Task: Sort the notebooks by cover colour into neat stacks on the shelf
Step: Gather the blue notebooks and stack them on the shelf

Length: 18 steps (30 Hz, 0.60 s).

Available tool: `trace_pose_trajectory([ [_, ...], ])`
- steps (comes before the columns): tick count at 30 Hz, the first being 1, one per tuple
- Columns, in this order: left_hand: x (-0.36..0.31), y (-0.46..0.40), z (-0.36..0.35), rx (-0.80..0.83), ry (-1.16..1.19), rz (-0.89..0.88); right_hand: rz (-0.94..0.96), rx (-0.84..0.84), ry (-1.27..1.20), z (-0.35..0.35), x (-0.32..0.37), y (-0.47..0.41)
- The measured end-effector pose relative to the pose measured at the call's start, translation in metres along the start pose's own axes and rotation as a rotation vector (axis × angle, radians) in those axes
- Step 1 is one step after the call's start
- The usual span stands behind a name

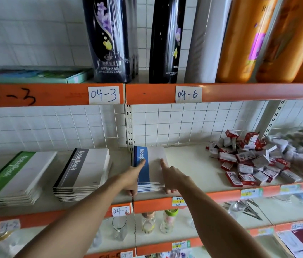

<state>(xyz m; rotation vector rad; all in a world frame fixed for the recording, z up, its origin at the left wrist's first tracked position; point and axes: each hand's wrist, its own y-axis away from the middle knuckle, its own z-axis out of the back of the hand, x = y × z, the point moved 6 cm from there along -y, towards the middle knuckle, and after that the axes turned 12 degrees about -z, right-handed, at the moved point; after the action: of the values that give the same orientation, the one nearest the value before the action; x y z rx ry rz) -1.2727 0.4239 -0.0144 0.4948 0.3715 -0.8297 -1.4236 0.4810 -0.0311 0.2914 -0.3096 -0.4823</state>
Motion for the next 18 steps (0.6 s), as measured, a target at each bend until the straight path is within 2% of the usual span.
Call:
trace_pose_trajectory([
  [6, -0.0036, 0.0005, 0.0008, -0.027, 0.026, -0.015, -0.015, -0.022, 0.029, 0.0012, 0.0003, 0.0007],
  [12, 0.0034, -0.0037, -0.0025, 0.001, 0.026, -0.010, -0.027, 0.102, -0.006, 0.0058, 0.0046, 0.0062],
  [18, -0.0003, -0.0013, -0.0013, -0.047, 0.092, -0.015, -0.022, 0.101, 0.025, 0.0077, 0.0066, 0.0084],
])
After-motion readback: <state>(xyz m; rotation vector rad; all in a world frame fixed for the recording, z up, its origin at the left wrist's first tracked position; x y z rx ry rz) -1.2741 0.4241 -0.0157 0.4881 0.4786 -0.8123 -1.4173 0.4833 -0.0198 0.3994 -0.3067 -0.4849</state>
